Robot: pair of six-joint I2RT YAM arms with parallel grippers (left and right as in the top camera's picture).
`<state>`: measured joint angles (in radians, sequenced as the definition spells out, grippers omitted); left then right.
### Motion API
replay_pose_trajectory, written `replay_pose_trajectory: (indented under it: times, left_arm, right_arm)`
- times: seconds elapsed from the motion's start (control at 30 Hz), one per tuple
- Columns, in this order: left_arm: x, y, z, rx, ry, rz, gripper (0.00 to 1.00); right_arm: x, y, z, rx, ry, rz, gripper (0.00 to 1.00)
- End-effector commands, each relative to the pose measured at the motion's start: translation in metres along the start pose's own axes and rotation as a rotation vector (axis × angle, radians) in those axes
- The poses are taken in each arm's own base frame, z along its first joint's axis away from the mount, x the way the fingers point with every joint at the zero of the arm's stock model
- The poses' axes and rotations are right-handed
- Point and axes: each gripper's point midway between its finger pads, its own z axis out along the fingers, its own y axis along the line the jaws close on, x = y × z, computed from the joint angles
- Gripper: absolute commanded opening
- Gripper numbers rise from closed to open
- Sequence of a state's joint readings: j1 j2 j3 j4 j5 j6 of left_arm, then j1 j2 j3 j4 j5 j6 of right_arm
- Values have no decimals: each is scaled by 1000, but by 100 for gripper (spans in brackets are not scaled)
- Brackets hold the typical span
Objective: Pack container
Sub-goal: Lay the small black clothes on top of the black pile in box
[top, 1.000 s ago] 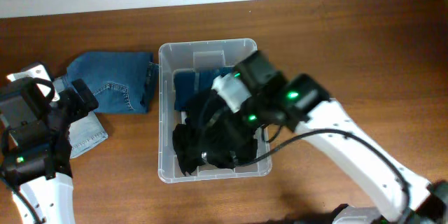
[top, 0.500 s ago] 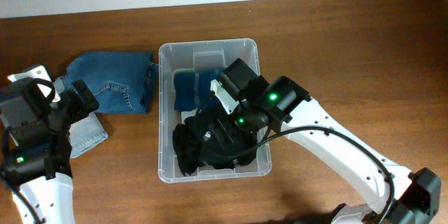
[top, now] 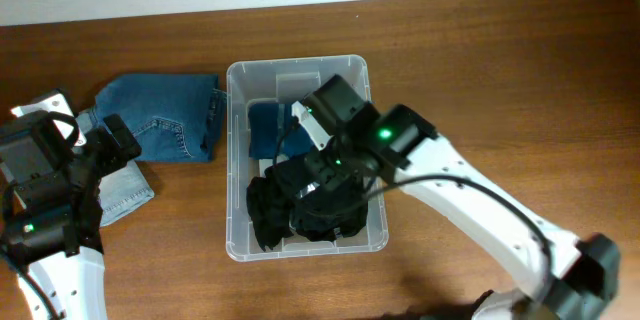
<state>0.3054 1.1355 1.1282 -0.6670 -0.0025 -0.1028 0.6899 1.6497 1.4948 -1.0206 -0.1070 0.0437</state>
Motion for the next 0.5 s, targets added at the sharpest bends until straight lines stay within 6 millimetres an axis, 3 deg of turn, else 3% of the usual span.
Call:
replay_pose_trajectory:
  times: [0.0,0.13,0.2,0.33,0.43,0.47]
  left_arm:
    - [-7,-1,-5,8,-18,-16,99]
    - [-6,-1,-5,8,-12,-17,99]
    - [-6,-1,-5,8,-12,-16,99]
    - [-6,-1,-5,8,-13,-17,100]
    - [-8,-5,-5,33,-18,-16,99]
    - [-9,-8,-5,53,-22,-17,100]
  right_arm:
    - [37,17,54,-131,210,15,4]
    - [99,25,107,-211,518,94,4]
    - [110,22,119,-212,574,89,4]
    - [91,12,115,-204,515,103,4]
    - [55,-3,88,-198,413,111,5]
    - [39,-9,71,-197,366,90,11]
